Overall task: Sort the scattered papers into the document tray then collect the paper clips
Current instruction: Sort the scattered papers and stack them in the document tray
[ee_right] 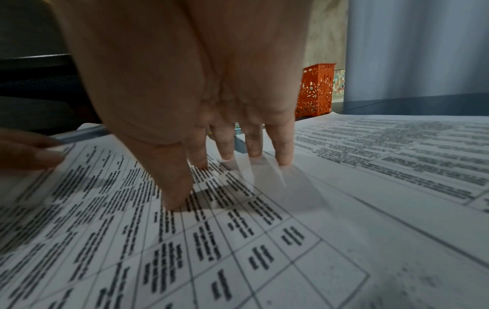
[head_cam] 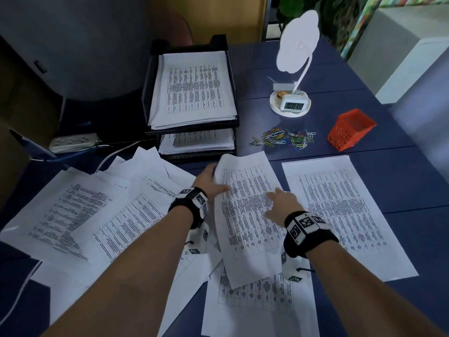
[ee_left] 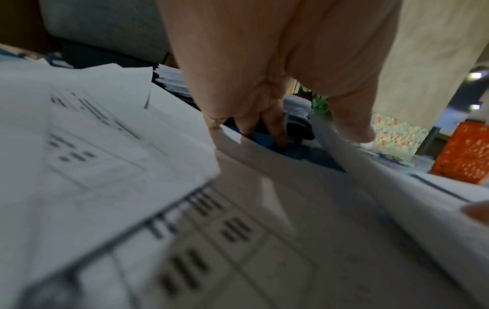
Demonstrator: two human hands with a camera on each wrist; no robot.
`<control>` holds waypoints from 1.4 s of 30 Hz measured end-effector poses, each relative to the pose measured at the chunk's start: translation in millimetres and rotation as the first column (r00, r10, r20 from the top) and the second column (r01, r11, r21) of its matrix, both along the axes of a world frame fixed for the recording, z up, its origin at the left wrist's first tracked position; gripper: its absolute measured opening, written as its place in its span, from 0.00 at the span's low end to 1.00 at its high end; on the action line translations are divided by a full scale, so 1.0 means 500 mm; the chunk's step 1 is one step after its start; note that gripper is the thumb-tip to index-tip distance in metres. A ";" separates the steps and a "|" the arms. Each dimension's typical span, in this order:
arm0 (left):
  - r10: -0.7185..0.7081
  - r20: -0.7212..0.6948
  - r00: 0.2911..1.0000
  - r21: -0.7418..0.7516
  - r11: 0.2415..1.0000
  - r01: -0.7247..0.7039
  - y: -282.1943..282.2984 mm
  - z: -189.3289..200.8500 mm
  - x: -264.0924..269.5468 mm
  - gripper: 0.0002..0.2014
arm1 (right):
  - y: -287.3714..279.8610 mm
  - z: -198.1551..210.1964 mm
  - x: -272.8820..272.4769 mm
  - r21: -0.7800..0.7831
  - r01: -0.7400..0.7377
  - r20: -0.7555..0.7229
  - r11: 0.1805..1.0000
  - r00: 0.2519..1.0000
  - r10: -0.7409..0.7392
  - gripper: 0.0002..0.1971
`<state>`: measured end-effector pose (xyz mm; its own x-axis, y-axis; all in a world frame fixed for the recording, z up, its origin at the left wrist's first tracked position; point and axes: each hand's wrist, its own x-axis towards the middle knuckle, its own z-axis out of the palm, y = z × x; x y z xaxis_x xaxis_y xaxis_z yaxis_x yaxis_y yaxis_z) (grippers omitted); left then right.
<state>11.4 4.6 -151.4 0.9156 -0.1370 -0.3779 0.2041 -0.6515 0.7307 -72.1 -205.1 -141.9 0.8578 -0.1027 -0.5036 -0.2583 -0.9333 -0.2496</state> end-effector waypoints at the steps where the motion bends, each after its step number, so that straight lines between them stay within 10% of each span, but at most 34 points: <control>1: 0.046 0.030 0.998 -0.043 0.998 -0.045 -0.008 0.003 -0.006 0.39 | 0.000 0.001 0.000 0.008 0.000 -0.001 1.000 1.000 0.000 0.31; 9: 0.230 -0.108 0.967 -0.461 0.850 -0.254 0.055 0.037 -0.042 0.23 | -0.014 0.034 0.018 0.460 0.371 0.189 0.807 0.847 -0.497 0.45; 13: 0.370 -0.163 0.915 -0.531 0.749 -0.397 0.103 0.045 -0.054 0.16 | 0.002 0.035 0.034 0.687 0.340 0.073 0.642 0.847 -0.527 0.20; 17: 0.444 -0.071 0.893 -0.347 0.829 -0.439 0.151 0.028 -0.059 0.14 | 0.049 0.023 0.050 0.599 0.237 0.116 0.765 0.919 -0.376 0.04; 26: 0.549 0.060 0.834 0.066 0.831 -0.552 0.307 0.004 -0.083 0.16 | 0.121 0.048 0.129 0.359 0.126 -0.015 0.925 0.991 -0.129 0.12; 32: 0.210 -0.014 0.978 0.523 0.835 -0.172 0.415 0.024 -0.055 0.34 | 0.158 0.028 0.132 0.258 0.092 -0.057 0.962 0.995 -0.080 0.10; 42: -0.081 -0.160 0.984 0.629 0.760 0.165 0.428 0.036 0.003 0.39 | 0.155 0.029 0.127 0.157 0.016 -0.223 0.987 0.975 0.019 0.21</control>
<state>12.8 218.5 -133.3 0.8518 0.0653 -0.5198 0.1445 -0.9830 0.1134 -8.7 -127.5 -127.3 0.7222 -0.0062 -0.6916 -0.3227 -0.8875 -0.3290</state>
